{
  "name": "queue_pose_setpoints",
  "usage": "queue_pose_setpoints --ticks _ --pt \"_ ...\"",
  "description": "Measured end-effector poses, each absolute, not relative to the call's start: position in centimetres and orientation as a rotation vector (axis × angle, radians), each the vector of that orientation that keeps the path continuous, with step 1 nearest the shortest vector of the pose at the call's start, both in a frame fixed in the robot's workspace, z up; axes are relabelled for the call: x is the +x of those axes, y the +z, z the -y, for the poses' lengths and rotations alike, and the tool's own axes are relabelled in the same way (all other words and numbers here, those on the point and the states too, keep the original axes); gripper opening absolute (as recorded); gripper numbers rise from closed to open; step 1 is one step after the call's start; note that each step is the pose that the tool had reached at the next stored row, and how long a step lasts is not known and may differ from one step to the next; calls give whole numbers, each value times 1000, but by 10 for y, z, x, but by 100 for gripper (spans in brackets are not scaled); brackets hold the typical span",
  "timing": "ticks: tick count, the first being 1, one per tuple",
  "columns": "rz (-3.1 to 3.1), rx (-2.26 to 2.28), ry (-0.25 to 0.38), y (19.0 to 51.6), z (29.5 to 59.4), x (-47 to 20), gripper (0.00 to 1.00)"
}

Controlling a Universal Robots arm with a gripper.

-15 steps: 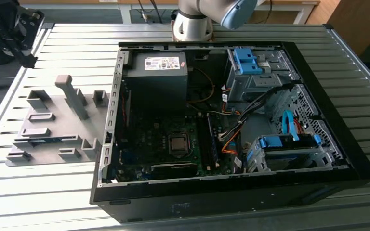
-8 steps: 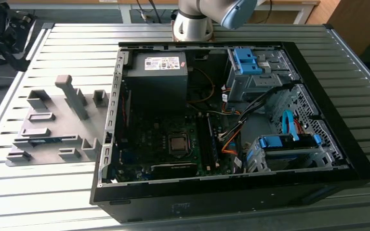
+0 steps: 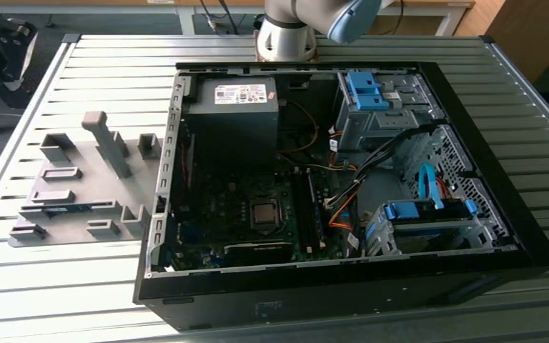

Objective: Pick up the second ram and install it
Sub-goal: 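Reach for the second ram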

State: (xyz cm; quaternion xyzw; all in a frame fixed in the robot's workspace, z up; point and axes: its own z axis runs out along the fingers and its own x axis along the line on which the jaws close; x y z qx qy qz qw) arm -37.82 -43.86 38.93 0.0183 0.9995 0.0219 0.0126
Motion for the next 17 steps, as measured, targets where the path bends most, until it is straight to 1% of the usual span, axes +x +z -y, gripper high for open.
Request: queue_pose_setpoints --ticks 9,17 --pt "-3115 57 68 389 443 -397 11" --pt "-3115 57 68 389 443 -399 11"
